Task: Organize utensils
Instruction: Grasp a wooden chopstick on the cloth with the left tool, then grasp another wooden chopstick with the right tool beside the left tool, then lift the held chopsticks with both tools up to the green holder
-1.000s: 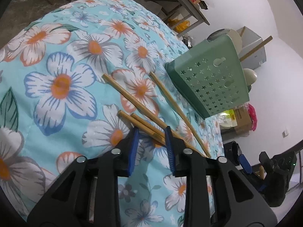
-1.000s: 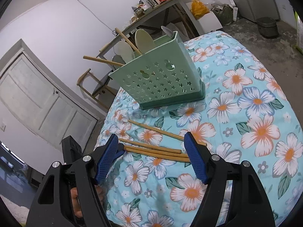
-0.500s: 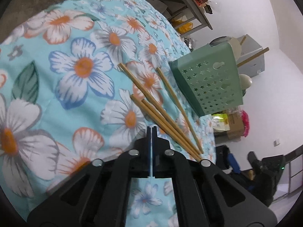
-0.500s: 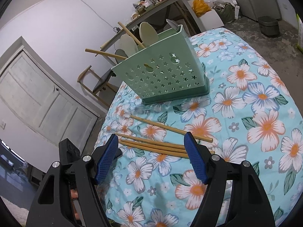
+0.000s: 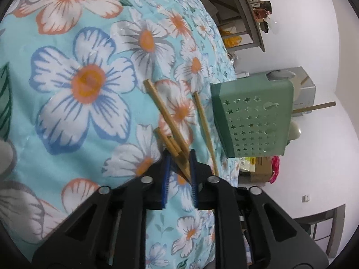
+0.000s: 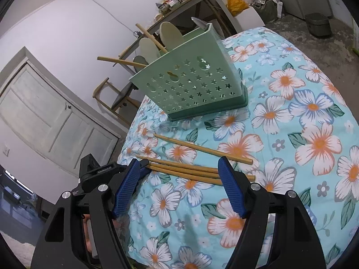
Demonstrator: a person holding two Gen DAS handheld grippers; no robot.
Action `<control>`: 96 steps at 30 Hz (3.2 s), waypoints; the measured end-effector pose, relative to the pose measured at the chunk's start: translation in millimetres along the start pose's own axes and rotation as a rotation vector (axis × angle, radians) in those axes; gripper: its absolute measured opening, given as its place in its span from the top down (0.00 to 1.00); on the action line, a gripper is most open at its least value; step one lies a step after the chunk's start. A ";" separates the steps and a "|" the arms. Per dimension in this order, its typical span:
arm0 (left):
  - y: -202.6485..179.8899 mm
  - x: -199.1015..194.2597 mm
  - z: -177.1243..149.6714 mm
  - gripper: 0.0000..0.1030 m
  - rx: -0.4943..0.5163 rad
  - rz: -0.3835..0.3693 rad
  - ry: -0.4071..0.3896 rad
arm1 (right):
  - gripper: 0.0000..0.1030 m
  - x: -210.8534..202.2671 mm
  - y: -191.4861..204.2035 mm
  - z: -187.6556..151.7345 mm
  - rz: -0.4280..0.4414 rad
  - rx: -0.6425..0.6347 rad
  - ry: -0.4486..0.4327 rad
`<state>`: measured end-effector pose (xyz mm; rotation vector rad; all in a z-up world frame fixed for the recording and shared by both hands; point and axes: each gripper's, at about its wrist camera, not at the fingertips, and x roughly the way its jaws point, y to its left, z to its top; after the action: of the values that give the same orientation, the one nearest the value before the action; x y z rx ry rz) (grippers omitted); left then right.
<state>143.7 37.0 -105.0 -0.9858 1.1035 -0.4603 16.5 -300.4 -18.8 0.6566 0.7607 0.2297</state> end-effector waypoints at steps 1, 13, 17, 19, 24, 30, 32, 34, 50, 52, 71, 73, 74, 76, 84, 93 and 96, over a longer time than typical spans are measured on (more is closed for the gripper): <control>0.8 -0.6 0.1 0.89 0.001 -0.003 -0.002 | 0.32 -0.6 -0.7 0.2 -0.001 0.001 -0.002; 6.4 -21.1 -11.9 0.90 0.010 -0.031 0.008 | 0.32 -6.5 -5.6 -0.7 0.001 0.016 -0.009; 15.2 -31.6 -16.7 0.89 -0.002 -0.031 0.008 | 0.32 -4.1 -2.9 -1.3 0.006 0.004 -0.006; 22.1 -30.9 -15.7 0.89 -0.047 -0.046 0.014 | 0.32 -2.1 -1.3 -1.5 0.013 0.002 -0.002; 26.2 -26.5 -12.2 0.85 -0.130 -0.059 0.029 | 0.32 -0.8 1.1 -2.9 0.017 -0.010 0.006; 21.6 -22.3 -13.6 0.86 -0.166 -0.010 -0.002 | 0.32 -0.4 -2.4 -4.2 0.015 -0.002 0.016; 20.4 -21.9 -14.9 0.89 -0.152 0.011 -0.016 | 0.32 -0.6 -1.8 -4.5 0.015 -0.007 0.017; 21.4 -22.8 -14.4 0.88 -0.142 0.008 -0.022 | 0.32 -0.3 0.0 -4.7 0.017 -0.019 0.024; -6.4 -46.8 -46.5 0.80 0.295 0.122 -0.107 | 0.59 87.8 90.8 -0.3 0.056 -0.552 0.287; -5.0 -48.7 -47.5 0.79 0.301 0.118 -0.108 | 0.69 104.4 96.5 2.1 0.063 -0.595 0.331; 1.6 -56.8 -56.5 0.78 0.334 0.102 -0.114 | 0.79 196.5 136.4 -16.3 -0.002 -0.983 0.590; 1.4 -57.1 -57.7 0.78 0.334 0.103 -0.117 | 0.80 203.1 135.4 -18.6 -0.007 -0.992 0.602; 1.2 -57.4 -57.5 0.78 0.333 0.104 -0.118 | 0.81 205.8 134.8 -19.5 -0.009 -0.995 0.603; 1.0 -57.7 -57.7 0.78 0.336 0.105 -0.119 | 0.85 207.2 133.4 -17.9 -0.007 -0.985 0.593; 1.9 -58.2 -57.2 0.78 0.340 0.103 -0.121 | 0.94 188.3 127.9 21.3 -0.033 -0.886 0.432; -1.5 -57.8 -57.1 0.78 0.348 0.111 -0.125 | 0.94 79.4 118.9 79.4 -0.098 -0.713 0.051; -12.1 -61.3 -56.4 0.80 0.377 0.108 -0.140 | 0.94 44.1 115.9 86.2 -0.127 -0.651 -0.071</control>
<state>69.3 51.9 -68.6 -0.6145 0.8969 -0.4828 112.7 -231.9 75.3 -0.0006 0.6078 0.3162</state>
